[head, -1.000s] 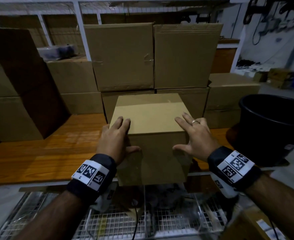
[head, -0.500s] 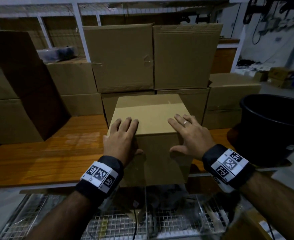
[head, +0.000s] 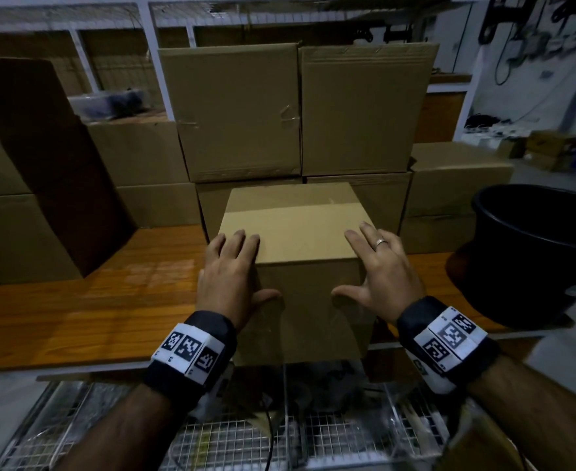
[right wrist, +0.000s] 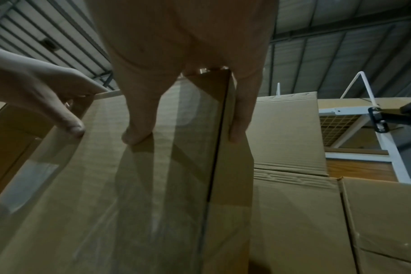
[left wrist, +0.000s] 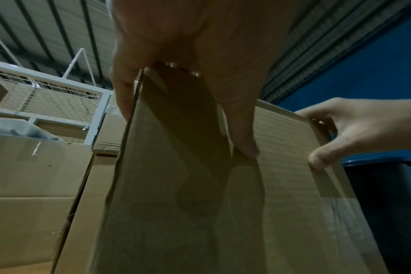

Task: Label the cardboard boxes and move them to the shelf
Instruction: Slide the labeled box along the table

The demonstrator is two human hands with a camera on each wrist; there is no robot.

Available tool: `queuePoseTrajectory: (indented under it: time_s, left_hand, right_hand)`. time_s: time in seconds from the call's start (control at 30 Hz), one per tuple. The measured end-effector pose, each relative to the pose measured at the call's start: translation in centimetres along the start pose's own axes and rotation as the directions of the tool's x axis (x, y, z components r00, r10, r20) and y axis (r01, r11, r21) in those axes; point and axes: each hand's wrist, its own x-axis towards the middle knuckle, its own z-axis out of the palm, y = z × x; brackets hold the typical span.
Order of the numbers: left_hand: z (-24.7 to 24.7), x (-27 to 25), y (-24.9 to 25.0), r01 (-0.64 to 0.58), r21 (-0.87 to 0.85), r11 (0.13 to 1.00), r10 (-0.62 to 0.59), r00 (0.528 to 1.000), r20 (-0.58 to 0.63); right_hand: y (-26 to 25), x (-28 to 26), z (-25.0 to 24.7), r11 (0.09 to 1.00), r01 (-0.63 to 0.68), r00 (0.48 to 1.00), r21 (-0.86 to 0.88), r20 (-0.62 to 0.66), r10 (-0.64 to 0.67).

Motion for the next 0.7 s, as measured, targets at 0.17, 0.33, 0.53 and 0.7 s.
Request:
queuePoseTrajectory:
  time_s: [0.17, 0.33, 0.53, 0.7]
  left_hand:
    - [0.2, 0.3, 0.4, 0.025, 0.022, 0.999, -0.025, 1.000, -0.008]
    - [0.4, 1.2, 0.6, 0.069, 0.085, 0.994, -0.072, 0.997, 0.037]
    - [0.0, 1.7, 0.8, 0.107, 0.121, 0.987, -0.118, 0.989, 0.088]
    - [0.0, 1.8, 0.9, 0.107, 0.143, 0.984, -0.121, 0.988, 0.093]
  right_hand:
    - [0.2, 0.1, 0.0, 0.999, -0.009, 1.000, 0.036, 0.027, 0.008]
    - [0.3, 0.4, 0.0, 0.999, -0.007, 0.999, 0.035, 0.041, 0.006]
    - [0.2, 0.5, -0.2, 0.999, -0.002, 0.999, 0.036, 0.053, 0.000]
    - [0.0, 0.5, -0.1, 0.999, -0.012, 0.998, 0.040, 0.059, 0.010]
